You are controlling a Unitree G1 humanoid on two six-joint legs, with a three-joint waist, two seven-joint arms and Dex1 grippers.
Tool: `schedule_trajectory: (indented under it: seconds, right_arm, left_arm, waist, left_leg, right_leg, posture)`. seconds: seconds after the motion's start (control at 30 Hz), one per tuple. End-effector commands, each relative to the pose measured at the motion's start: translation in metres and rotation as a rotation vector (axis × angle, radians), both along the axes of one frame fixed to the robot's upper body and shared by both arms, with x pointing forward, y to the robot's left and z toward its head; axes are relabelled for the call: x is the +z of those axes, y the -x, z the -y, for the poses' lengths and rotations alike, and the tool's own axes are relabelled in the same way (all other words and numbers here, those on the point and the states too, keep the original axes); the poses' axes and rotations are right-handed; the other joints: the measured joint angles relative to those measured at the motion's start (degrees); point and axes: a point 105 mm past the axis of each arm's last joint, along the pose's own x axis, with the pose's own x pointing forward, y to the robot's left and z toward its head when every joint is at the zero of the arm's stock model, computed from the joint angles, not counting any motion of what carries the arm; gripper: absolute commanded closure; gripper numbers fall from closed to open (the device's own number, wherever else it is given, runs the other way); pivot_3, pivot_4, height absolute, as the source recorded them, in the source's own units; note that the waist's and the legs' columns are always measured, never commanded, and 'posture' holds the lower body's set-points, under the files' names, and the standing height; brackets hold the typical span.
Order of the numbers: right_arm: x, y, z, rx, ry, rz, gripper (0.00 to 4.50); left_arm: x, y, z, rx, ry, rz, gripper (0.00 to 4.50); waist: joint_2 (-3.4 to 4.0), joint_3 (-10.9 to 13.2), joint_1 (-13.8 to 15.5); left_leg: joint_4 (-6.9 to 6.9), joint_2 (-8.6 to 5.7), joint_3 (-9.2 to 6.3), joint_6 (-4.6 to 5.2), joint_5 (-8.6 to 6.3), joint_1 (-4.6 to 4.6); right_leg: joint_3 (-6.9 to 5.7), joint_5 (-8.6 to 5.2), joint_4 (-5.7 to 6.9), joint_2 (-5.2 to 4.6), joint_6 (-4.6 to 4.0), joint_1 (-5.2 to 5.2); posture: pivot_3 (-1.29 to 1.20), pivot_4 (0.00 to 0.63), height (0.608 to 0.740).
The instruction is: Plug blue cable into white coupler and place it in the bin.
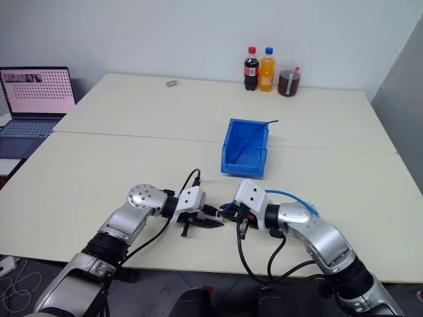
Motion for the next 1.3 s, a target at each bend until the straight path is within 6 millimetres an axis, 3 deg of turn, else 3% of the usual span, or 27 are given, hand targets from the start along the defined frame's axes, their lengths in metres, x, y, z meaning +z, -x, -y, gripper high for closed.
schedule_trajectory:
  seconds: [0.03, 1.07, 1.3]
  right_arm:
    - [0.007, -0.002, -0.003, 0.021, -0.002, 0.046, 4.39]
    - [-0.02, -0.003, -0.002, 0.049, 0.14, -0.02, 4.39]
    - [-0.015, -0.001, -0.016, 0.107, 0.124, -0.075, 4.39]
  left_arm:
    - [-0.013, 0.006, -0.004, -0.004, -0.057, -0.035, 3.69]
    - [-0.017, 0.005, -0.001, 0.012, -0.051, -0.033, 3.7]
    - [-0.017, 0.006, 0.001, 0.009, -0.045, -0.038, 3.7]
  waist:
    - [0.01, 0.0, 0.0]
    - [0.09, -0.2, 0.0]
    - [0.2, -0.3, 0.0]
  left_leg:
    - [0.0, 0.0, 0.0, 0.0, 0.0, 0.0]
    - [0.01, -0.01, 0.0, 0.0, 0.0, 0.03]
    - [0.01, 0.0, -0.01, 0.0, 0.0, 0.06]
  right_leg:
    - [0.0, 0.0, 0.0, 0.0, 0.0, 0.0]
    - [0.0, 0.0, 0.03, 0.0, -0.01, 0.04]
    - [-0.01, 0.0, 0.03, 0.0, -0.01, 0.05]
  posture:
    - [0.0, 0.15, 0.74]
    - [0.0, 0.15, 0.74]
    - [0.0, 0.15, 0.74]
